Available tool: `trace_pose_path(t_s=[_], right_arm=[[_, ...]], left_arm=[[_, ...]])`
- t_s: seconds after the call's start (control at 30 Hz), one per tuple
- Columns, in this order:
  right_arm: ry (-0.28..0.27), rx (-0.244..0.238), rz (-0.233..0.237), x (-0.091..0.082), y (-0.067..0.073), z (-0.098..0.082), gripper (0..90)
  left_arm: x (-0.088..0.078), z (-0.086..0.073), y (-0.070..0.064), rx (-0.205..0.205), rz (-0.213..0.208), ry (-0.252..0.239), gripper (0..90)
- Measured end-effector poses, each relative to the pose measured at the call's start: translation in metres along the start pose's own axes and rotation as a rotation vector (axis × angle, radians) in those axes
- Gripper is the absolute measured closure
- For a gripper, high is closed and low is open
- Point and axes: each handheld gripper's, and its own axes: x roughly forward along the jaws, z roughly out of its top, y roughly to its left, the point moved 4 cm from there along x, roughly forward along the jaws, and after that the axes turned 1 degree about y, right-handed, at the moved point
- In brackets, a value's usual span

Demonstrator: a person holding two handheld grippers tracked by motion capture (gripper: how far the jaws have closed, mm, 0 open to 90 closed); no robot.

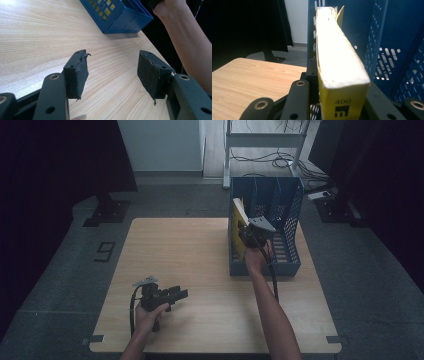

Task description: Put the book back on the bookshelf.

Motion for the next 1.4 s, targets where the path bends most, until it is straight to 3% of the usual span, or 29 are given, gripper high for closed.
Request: trace_pose_path(t_s=[0.43, 0.53, 0.7, 1.07, 1.4], right_arm=[[0.039, 0.001, 0.026, 0.002, -0.004, 0.001, 69.3], [0.033, -0.026, 0.039, 0.003, -0.005, 0.004, 66.3], [0.077, -0.034, 0.059, 0.006, -0.006, 0.011, 64.6], [0.121, -0.028, 0.044, 0.012, -0.006, 0.018, 66.8], [0.163, -0.056, 0.025, 0.014, -0.008, 0.023, 74.1]], left_arm=[[0.001, -0.001, -0.001, -0.002, -0.005, 0.008, 41.2], [0.001, -0.001, -0.001, -0.002, -0.005, 0.008, 41.1], [0.003, -0.001, 0.000, -0.001, -0.006, 0.011, 41.1], [0.002, -0.001, 0.001, -0.008, -0.013, 0.010, 41.1], [0.003, -0.001, 0.001, -0.015, -0.018, 0.010, 41.1]])
